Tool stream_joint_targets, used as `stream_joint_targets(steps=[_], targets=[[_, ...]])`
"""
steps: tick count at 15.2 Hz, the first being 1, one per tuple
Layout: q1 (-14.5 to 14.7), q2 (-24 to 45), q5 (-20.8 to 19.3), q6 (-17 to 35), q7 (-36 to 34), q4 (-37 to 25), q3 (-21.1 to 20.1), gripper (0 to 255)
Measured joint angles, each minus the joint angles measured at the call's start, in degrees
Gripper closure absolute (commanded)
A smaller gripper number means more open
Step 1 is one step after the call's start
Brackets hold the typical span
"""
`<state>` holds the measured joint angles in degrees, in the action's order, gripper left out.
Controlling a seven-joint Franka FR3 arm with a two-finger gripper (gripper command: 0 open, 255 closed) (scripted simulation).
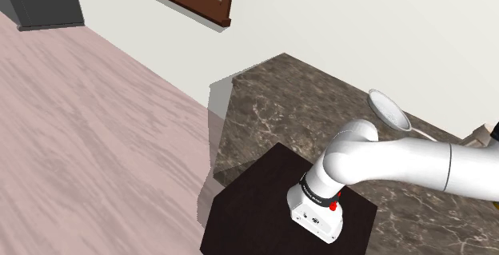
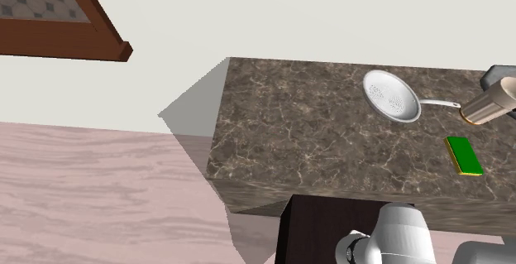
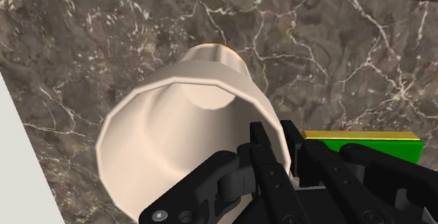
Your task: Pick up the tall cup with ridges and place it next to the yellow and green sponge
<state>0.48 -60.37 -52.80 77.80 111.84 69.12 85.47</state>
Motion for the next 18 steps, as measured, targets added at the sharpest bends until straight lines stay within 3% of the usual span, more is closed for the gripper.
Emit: stream_joint_targets(steps=[2, 3, 9, 11, 14, 18], targets=[[-0.02, 0.00, 0.00, 0.01, 0.00, 0.02, -0.01, 255], [-0.02, 0.00, -0.01, 0.02, -0.01, 0.03, -0.01, 0], [-0.01, -0.01, 0.00, 0.02, 0.00, 0.04, -0.01, 0], [1.04, 0.90, 0.33, -1.72, 0.92, -2.70, -0.05, 0], [5.33, 2.86, 0.59, -5.77, 3.05, -10.60, 0.83, 0], [6.06, 3.15, 0.59, -6.55, 3.58, -12.10, 1.05, 0]])
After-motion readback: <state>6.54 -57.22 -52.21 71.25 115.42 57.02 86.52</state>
